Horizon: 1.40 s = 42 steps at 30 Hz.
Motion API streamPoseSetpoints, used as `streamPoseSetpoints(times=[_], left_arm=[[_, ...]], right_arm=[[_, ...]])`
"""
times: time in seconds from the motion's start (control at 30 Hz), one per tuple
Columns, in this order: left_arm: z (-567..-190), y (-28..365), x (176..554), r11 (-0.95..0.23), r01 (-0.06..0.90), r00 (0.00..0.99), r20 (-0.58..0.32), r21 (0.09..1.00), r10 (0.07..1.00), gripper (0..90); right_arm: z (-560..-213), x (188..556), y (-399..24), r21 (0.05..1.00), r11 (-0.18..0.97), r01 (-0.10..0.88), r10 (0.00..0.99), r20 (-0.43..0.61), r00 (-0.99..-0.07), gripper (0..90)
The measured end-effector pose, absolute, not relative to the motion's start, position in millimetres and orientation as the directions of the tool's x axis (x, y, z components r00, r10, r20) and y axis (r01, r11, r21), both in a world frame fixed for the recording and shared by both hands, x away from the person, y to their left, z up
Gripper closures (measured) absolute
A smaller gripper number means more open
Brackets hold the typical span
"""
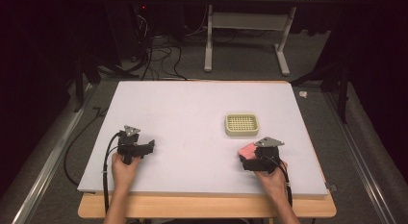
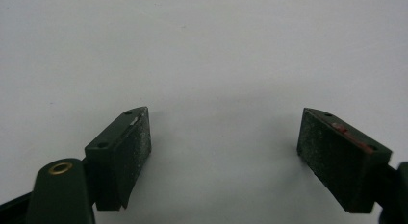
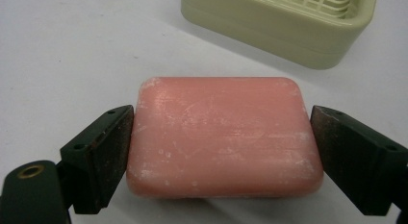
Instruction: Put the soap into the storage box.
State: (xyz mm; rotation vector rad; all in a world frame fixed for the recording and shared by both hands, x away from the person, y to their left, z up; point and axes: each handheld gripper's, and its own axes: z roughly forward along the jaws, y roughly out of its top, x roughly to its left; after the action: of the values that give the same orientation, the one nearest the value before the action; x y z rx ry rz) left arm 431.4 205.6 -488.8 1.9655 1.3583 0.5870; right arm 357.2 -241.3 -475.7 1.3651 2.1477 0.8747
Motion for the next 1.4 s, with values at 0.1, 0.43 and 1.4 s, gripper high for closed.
streamPoseSetpoints(times=[0.1, 0.43, 1.4], left_arm=[[-488.8, 205.5, 431.4, -0.235, 0.633, 0.357, -0.009, 0.737, 0.934, 19.8], [-488.8, 205.6, 431.5, -0.235, 0.633, 0.357, -0.009, 0.737, 0.934, 19.7], [-488.7, 206.0, 432.3, -0.231, 0.637, 0.356, -0.015, 0.736, 0.934, 19.5]], right_arm=[[-476.7, 357.9, -241.2, 0.707, 0.304, 0.638, 0.914, -0.026, -0.406, 11.4], [-482.4, 362.7, -240.0, 0.687, 0.312, 0.656, 0.910, -0.017, -0.414, 12.5], [-479.9, 361.8, -244.7, 0.699, 0.279, 0.658, 0.912, 0.021, -0.409, 13.8]])
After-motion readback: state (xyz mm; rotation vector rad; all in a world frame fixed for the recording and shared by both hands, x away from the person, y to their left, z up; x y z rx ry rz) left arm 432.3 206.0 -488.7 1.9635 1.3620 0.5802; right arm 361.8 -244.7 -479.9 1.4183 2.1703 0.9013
